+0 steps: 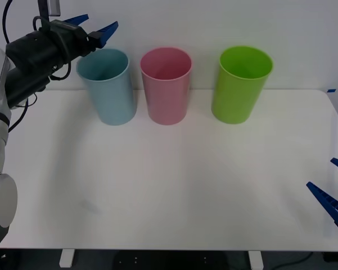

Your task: Grasp the object on the table and drop it into the matching bin: aluminum can to the light blue bin, PET bottle to the pink bin.

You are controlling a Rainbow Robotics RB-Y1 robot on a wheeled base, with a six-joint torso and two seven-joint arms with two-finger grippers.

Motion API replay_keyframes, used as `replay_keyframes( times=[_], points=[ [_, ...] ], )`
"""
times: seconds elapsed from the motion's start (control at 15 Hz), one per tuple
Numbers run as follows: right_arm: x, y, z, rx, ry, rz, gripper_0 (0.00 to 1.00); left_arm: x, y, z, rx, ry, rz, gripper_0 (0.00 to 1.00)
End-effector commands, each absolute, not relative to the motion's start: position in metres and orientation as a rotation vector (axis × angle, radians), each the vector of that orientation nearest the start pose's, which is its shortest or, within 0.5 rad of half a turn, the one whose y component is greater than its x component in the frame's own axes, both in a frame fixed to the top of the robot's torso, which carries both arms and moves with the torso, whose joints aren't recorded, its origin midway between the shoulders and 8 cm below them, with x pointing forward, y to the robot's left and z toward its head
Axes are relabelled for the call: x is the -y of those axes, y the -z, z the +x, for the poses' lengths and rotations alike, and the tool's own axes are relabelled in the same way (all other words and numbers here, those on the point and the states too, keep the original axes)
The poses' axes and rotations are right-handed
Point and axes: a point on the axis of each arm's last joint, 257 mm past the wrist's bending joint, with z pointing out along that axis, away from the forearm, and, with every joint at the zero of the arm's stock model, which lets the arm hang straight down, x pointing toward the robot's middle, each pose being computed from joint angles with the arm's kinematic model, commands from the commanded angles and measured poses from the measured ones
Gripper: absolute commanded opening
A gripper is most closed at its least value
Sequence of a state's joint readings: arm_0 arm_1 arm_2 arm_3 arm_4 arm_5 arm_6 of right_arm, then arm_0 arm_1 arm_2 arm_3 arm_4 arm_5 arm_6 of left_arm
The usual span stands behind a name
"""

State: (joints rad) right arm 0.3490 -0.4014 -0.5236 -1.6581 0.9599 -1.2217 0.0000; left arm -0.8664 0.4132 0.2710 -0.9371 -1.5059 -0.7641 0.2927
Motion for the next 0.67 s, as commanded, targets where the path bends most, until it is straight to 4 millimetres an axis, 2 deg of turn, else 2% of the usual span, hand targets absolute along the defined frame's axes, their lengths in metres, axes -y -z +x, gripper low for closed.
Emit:
replay_keyframes(
  times=[0.07, 0.4, 0.67],
  points=[
    [0.33, 0.169, 0.342, -1.441, -0.567, -0.465, 1.0, -0.21, -0.016, 0.678, -1.385, 0.544, 0.428, 1.0],
    [0.33, 0.169, 0.342, -1.441, -0.567, -0.465, 1.0, -0.234, 0.0, 0.653, -1.382, 0.596, 0.462, 1.0],
    [0.33, 0.169, 0.342, -1.441, -0.567, -0.465, 1.0, -0.252, 0.014, 0.621, -1.365, 0.624, 0.478, 1.0]
  ],
)
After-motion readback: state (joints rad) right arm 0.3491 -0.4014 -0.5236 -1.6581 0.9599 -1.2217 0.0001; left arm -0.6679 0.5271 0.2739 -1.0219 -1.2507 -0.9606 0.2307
